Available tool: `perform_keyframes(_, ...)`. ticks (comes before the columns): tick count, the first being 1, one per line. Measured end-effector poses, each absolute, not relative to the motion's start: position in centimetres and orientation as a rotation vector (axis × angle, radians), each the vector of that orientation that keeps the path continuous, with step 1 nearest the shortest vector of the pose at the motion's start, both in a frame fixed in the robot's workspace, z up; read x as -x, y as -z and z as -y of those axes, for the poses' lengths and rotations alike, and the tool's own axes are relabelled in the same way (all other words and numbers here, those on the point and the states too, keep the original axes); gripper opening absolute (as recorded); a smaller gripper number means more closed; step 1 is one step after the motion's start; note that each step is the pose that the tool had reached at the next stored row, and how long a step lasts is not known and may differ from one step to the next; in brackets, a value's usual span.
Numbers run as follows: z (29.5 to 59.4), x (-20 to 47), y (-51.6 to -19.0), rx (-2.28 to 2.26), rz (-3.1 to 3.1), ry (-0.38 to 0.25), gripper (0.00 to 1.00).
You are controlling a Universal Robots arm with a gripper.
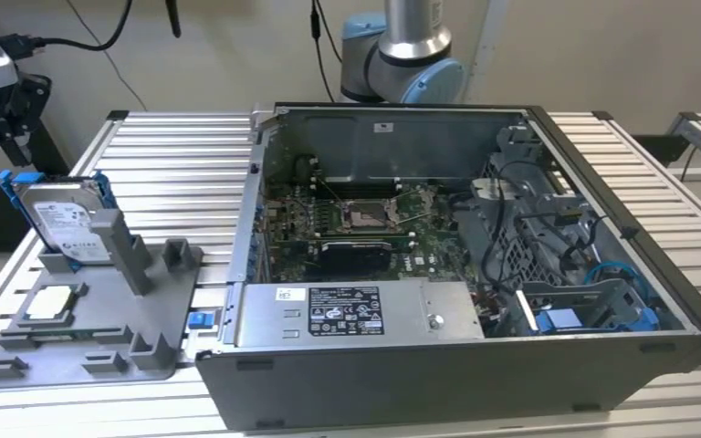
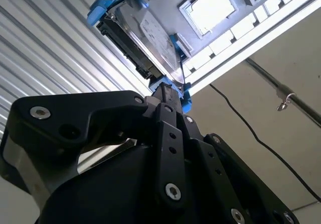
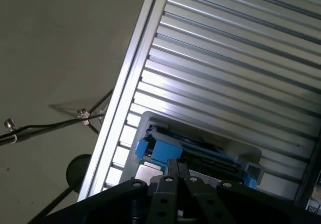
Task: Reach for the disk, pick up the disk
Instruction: 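Pick up the disk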
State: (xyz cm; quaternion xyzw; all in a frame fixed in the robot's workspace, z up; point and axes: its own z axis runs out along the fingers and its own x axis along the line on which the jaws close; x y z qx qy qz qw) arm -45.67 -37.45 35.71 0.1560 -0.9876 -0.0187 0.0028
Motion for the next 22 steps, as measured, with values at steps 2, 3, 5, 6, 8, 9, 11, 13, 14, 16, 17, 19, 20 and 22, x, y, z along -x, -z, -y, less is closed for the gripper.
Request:
perform_keyframes(2, 37.45, 45.67, -35.7, -0.489, 3.097, 0.059, 0.0)
perform_keyframes(3, 37.45, 45.67, -35.71, -0.49, 3.097, 0.059, 0.0)
perform_keyframes(5, 37.45, 45.67, -35.7, -0.498, 3.095, 0.059, 0.0)
perform_keyframes(6, 37.45, 45.67, -35.7, -0.505, 3.094, 0.059, 0.0)
perform_keyframes(8, 37.45, 45.67, -35.71, -0.527, 3.09, 0.059, 0.0)
perform_keyframes(9, 37.45, 45.67, -35.71, -0.54, 3.088, 0.058, 0.0)
perform_keyframes(11, 37.45, 45.67, -35.71, -0.57, 3.082, 0.058, 0.0)
perform_keyframes(13, 37.45, 45.67, -35.7, -0.601, 3.076, 0.058, 0.0)
perform_keyframes(14, 37.45, 45.67, -35.7, -0.618, 3.072, 0.058, 0.0)
perform_keyframes(16, 37.45, 45.67, -35.71, -0.65, 3.065, 0.058, 0.0)
perform_keyframes(17, 37.45, 45.67, -35.7, -0.667, 3.061, 0.058, 0.0)
perform_keyframes(19, 37.45, 45.67, -35.71, -0.697, 3.054, 0.058, 0.0)
perform_keyframes(20, 37.45, 45.67, -35.71, -0.713, 3.05, 0.058, 0.0)
perform_keyframes(22, 37.45, 45.67, -35.7, -0.745, 3.042, 0.058, 0.0)
